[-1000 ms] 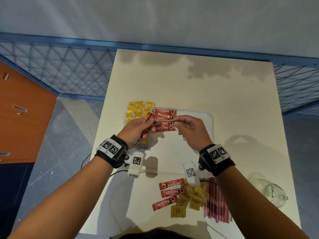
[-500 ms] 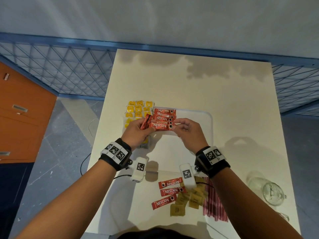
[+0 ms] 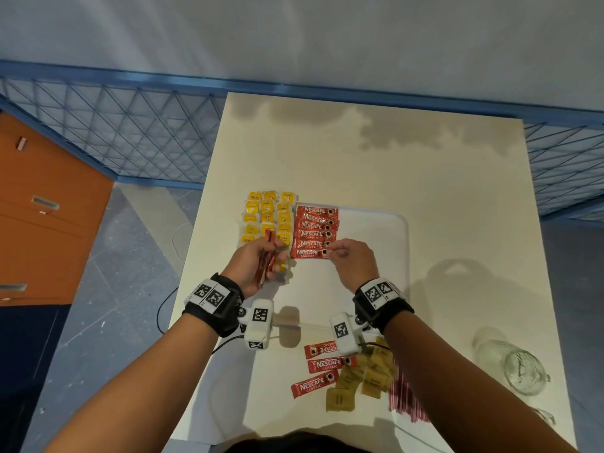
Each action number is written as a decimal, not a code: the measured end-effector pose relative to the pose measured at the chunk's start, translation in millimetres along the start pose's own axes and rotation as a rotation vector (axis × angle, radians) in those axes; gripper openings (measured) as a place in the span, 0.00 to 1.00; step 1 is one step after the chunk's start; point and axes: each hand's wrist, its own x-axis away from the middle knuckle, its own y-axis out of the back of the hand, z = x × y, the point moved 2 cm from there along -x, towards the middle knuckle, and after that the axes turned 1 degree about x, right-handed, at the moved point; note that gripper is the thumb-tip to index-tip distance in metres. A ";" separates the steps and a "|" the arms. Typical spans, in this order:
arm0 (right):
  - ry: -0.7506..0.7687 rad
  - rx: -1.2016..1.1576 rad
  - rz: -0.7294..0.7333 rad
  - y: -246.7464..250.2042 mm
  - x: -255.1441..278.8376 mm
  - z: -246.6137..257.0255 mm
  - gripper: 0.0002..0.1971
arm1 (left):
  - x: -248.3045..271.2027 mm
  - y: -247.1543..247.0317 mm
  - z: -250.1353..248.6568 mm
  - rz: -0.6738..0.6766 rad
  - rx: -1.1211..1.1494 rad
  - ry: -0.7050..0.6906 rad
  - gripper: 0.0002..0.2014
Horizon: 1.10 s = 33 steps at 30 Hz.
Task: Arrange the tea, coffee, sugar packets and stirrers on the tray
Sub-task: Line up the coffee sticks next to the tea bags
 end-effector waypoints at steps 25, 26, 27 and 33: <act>0.153 -0.282 0.312 12.4 40.2 34.4 0.09 | 29.6 -11.4 18.7 0.189 -0.481 -0.102 0.14; 0.151 -0.255 0.326 12.4 40.6 32.6 0.09 | 30.7 -11.8 19.2 0.191 -0.478 -0.116 0.13; 0.159 -0.232 0.335 12.4 41.7 31.7 0.08 | 31.2 -11.7 20.0 0.193 -0.479 -0.129 0.13; 0.198 -0.328 0.282 18.4 51.3 34.3 0.04 | 30.9 -9.5 21.1 0.169 -0.420 -0.101 0.17</act>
